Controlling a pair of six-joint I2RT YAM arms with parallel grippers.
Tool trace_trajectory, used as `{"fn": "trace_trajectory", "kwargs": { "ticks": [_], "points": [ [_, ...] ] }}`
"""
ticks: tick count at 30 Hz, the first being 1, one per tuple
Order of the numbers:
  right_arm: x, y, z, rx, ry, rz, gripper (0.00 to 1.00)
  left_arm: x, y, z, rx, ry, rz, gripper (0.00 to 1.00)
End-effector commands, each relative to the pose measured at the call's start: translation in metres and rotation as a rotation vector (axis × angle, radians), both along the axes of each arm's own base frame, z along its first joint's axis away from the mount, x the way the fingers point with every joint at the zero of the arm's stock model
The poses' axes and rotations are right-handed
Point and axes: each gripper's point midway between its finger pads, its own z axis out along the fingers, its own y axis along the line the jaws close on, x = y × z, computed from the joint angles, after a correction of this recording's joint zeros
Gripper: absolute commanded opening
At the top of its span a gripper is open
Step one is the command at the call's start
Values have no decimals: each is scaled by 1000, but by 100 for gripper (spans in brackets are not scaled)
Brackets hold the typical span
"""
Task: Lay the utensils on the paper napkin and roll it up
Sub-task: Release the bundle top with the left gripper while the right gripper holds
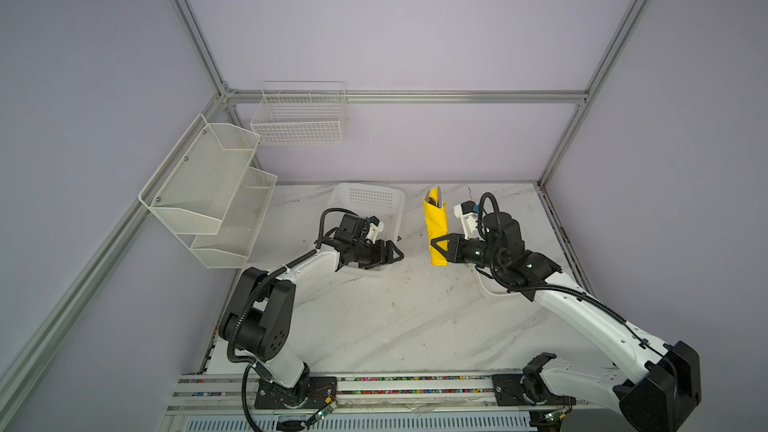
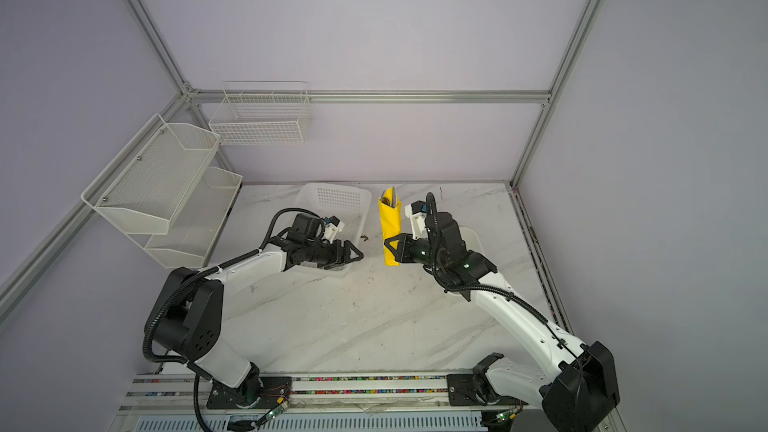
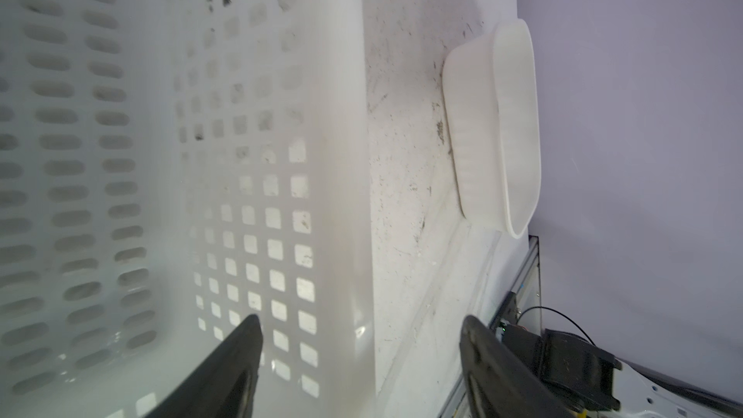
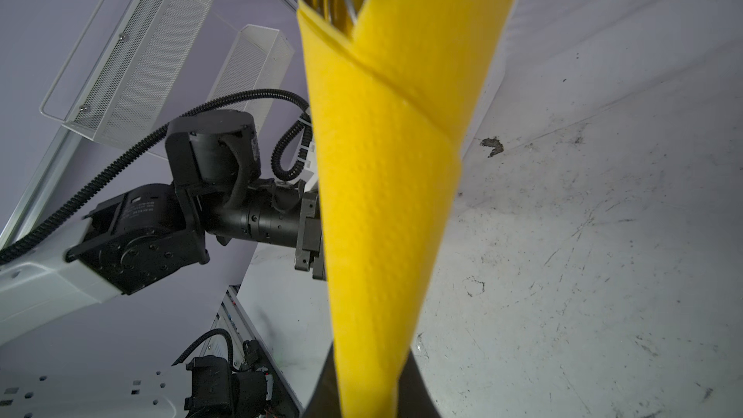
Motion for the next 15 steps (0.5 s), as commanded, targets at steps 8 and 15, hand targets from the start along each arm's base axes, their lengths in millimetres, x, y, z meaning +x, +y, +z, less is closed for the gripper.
{"fn": "trace_trajectory", "kwargs": {
  "ticks": [8,15],
  "points": [
    [-6,-9,12,11,-50,-28,5,-13,-52,71,-317,-76,67,76],
    [-7,-3,16,27,-64,12,4,-20,-44,123,-336,-224,50,78]
  ]
}}
